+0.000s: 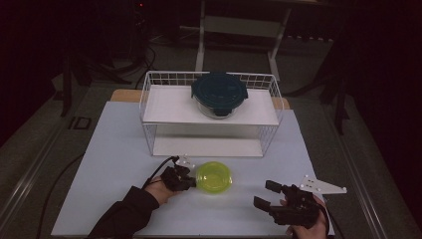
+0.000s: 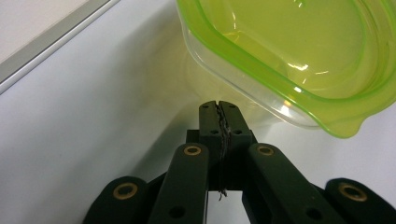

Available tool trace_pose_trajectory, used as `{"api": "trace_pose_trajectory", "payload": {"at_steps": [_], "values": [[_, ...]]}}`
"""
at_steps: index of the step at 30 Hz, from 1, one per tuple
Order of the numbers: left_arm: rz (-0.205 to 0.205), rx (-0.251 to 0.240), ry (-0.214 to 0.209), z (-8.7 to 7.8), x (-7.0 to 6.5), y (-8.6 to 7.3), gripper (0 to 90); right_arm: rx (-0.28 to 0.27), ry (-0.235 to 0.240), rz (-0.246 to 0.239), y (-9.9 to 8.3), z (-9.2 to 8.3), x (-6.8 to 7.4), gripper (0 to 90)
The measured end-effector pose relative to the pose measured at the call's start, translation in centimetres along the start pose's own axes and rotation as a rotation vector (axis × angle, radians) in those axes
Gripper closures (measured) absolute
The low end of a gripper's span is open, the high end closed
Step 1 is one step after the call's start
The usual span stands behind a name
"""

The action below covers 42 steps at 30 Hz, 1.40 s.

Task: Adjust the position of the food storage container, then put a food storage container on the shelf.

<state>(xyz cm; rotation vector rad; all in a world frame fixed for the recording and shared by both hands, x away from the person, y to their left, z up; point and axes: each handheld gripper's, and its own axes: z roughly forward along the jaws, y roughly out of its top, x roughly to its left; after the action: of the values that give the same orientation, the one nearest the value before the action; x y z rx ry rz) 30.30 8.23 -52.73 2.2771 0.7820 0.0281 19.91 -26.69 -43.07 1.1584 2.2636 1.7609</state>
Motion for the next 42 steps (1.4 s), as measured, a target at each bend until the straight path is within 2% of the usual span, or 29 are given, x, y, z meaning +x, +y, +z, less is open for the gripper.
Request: {"api": "trace_pose_trajectory", "payload": {"at_steps": [4,7,9,13,15,18,22,27,31,32,33,37,41,42], "values": [[0.001,-0.008,-0.004,0.3,-0.1,0.1,88.4,0.0,-0.002,-0.002,0.0,0.1,0.0,17.8],[0.004,0.017,0.019,0.1,-0.1,0.0,88.0,0.001,-0.003,-0.001,0.0,0.1,0.0,17.7],[-0.03,0.017,0.02,-0.3,0.1,-0.2,85.2,0.002,-0.001,-0.002,0.0,0.0,0.0,17.7],[-0.057,0.01,0.02,-1.9,0.4,-0.7,76.3,0.003,-0.006,-0.005,0.0,0.0,0.0,17.8],[-0.069,-0.005,0.017,-2.9,0.3,-0.8,68.0,0.008,-0.011,-0.01,0.0,0.0,0.1,18.0],[-0.083,-0.03,0.003,-4.4,0.1,-0.7,50.8,0.007,-0.014,-0.017,0.0,0.1,0.1,18.2],[-0.116,-0.106,-0.025,-6.8,-0.3,-0.6,41.0,0.003,-0.024,-0.051,0.2,0.1,0.3,18.3],[-0.114,-0.174,-0.048,-8.8,-1.5,0.2,39.5,-0.005,-0.04,-0.096,0.6,0.5,0.5,17.9],[-0.132,-0.207,-0.066,-9.5,-2.0,0.8,39.5,0.012,-0.047,-0.104,1.0,1.1,0.4,16.9],[-0.132,-0.207,-0.066,-9.5,-2.0,0.8,39.5,0.02,-0.048,-0.095,1.0,1.2,0.3,16.9],[-0.136,-0.214,-0.091,-9.4,-2.3,1.8,39.0,0.043,-0.044,-0.045,1.2,2.0,-0.3,15.5],[-0.16,-0.202,-0.107,-8.5,-2.3,2.4,37.7,0.088,-0.051,-0.004,1.6,3.4,-1.1,13.2],[-0.223,-0.19,-0.121,-7.7,-1.8,2.6,37.7,0.135,-0.055,0.057,2.1,5.0,-1.8,12.7],[-0.239,-0.178,-0.108,-7.5,-1.7,2.6,37.7,0.148,-0.043,0.074,2.2,5.3,-2.0,13.8]]}}
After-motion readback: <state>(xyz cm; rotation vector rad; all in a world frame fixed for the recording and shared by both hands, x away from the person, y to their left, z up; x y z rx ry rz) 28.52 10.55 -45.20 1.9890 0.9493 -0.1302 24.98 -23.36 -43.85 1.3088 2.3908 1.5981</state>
